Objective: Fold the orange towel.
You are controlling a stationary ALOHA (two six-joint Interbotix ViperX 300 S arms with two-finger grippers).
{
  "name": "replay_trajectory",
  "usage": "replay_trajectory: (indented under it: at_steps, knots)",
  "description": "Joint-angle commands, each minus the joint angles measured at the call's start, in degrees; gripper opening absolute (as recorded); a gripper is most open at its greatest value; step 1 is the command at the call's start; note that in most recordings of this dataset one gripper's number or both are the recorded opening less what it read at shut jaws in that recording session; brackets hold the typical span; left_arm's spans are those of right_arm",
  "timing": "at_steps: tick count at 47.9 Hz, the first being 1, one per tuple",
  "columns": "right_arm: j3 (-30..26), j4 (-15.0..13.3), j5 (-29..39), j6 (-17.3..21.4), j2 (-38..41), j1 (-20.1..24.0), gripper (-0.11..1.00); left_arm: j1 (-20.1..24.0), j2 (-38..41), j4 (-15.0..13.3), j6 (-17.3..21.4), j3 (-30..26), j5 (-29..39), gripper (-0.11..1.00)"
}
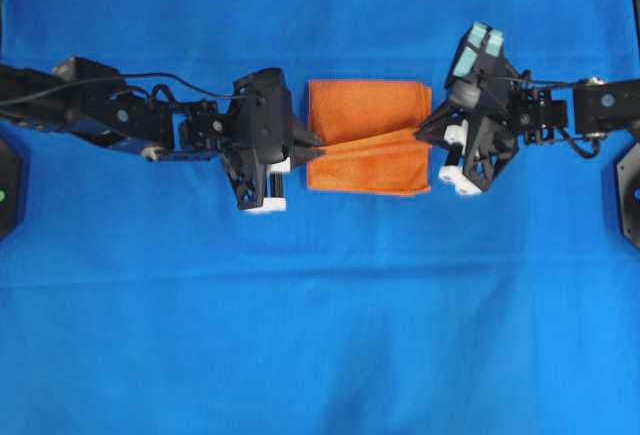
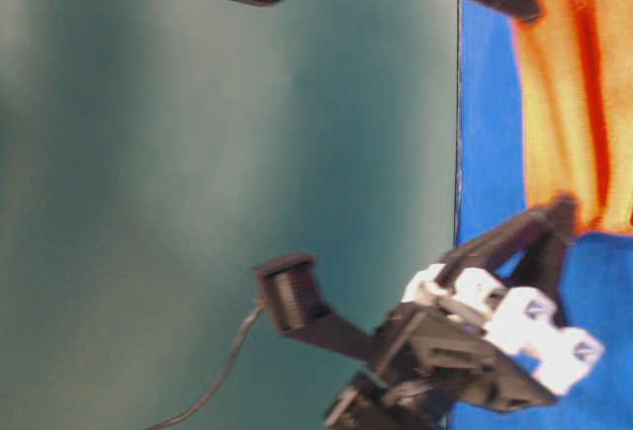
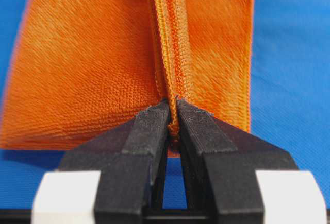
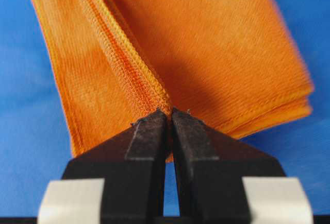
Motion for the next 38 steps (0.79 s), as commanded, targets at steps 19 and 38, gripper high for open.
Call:
replay_trajectory:
  at_steps: [19, 38]
  knots:
    - [-0.1, 1.1, -2.9, 0.9, 1.4, 1.1, 0.04, -0.4, -0.4, 0.1, -0.1, -0.2, -0.5, 0.05]
    - [-2.3, 1.2, 1.3, 0.8, -3.5, 4.4, 0.62, -0.4, -8.2, 0.1, 0.0, 0.8, 4.7, 0.65]
